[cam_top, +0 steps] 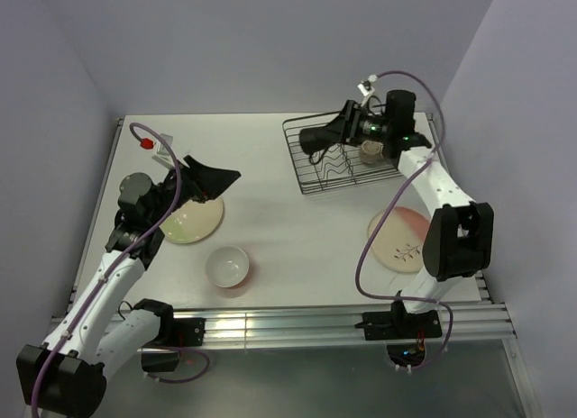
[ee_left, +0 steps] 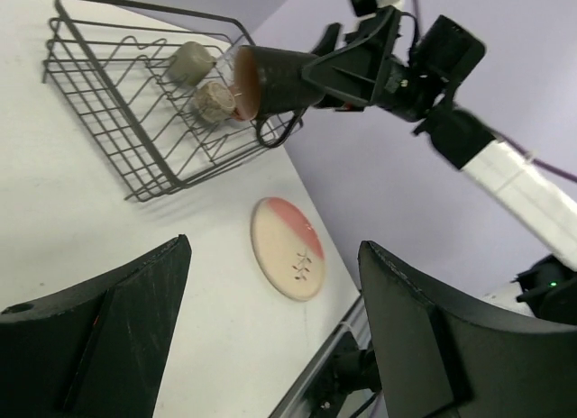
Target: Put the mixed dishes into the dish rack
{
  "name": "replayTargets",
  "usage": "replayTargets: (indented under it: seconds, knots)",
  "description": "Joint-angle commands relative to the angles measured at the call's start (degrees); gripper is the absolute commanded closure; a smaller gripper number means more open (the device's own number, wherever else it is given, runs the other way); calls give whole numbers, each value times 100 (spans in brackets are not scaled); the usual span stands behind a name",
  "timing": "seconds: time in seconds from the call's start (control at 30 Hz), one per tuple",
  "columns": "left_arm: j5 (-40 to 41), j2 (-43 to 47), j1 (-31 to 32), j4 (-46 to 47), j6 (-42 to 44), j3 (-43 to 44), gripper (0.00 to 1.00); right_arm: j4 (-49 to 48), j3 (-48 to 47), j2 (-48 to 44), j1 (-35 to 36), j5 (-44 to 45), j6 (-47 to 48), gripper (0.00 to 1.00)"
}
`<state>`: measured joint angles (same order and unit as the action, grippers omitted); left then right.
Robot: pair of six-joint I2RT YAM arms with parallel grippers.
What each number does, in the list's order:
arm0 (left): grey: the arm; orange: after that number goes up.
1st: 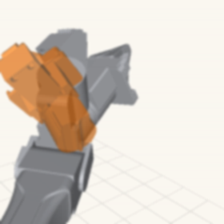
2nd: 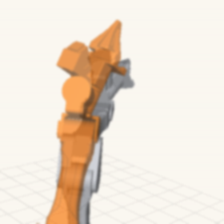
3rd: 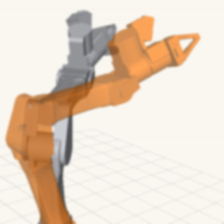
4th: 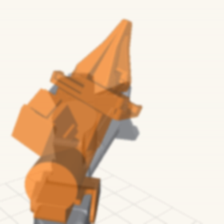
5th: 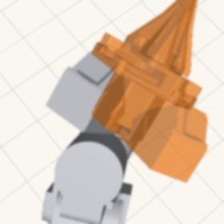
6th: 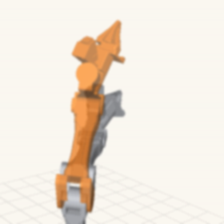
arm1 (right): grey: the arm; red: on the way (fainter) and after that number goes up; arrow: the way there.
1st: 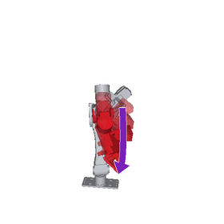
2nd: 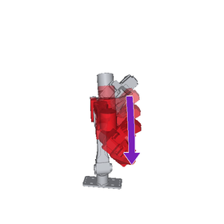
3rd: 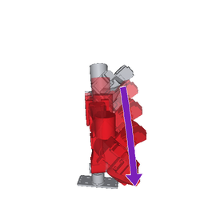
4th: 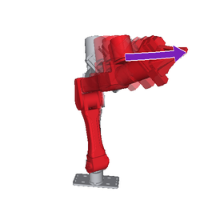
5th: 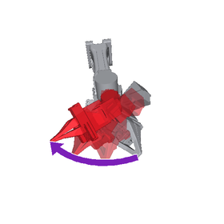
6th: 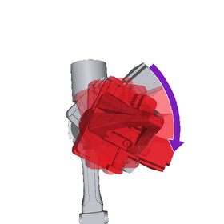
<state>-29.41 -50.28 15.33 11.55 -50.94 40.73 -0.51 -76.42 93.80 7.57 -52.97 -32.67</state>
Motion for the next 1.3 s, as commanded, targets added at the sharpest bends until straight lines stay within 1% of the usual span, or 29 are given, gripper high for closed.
replayTargets:
  seconds: [0.0,0.03,0.07,0.1,0.17,0.2,0.3,0.37,0.47,0.5,0.53,0.6,0.73,0.8,1.0,1.1,1.27]
  knots:
    - [278,281,-30,-364,462,-82,18,2254,-933,-459,-642,813,2551,100]
    - [330,360,-30,-373,462,-187,18,2527,-1066,-372,-713,1032,3146,100]
    - [348,405,-30,-382,479,-240,18,2817,-1137,-336,-1044,1443,3448,100]
    - [365,440,-39,-390,488,-285,18,2863,-1208,-319,-1160,1630,3747,100]
    - [392,502,-48,-408,506,-408,18,2873,-1234,-205,-1372,1938,3934,100]
    - [392,519,-65,-417,523,-443,18,2907,-1322,-143,-1486,2253,4048,100]
    - [348,493,-74,-496,593,-470,18,2855,-1497,129,-1566,2694,4565,100]
    - [339,467,-74,-592,655,-452,18,2846,-1630,375,-1566,2827,4733,100]
    - [365,493,-83,-741,760,-399,18,2899,-1937,692,-1557,2898,5102,100]
    - [383,502,-92,-768,787,-399,18,3073,-2121,762,-1557,2845,5277,100]
    - [383,545,-92,-786,796,-417,18,3110,-2192,884,-1557,2810,5575,100]
    - [401,589,-101,-812,787,-495,18,3110,-2289,982,-1557,2801,5805,100]
    - [418,730,-109,-786,717,-654,18,3478,-2649,1333,-1548,2556,6630,100]
    - [427,774,-118,-803,691,-680,18,3689,-2755,1404,-1548,2362,6860,100]
    - [445,801,-136,-804,699,-724,18,3971,-2650,1492,-1487,2230,8045,100]
    - [410,713,-136,-812,726,-663,18,4208,-2650,1589,-1469,2221,8450,100]
    - [401,660,-145,-786,743,-645,18,4235,-2378,1536,-1460,2212,8961,99]
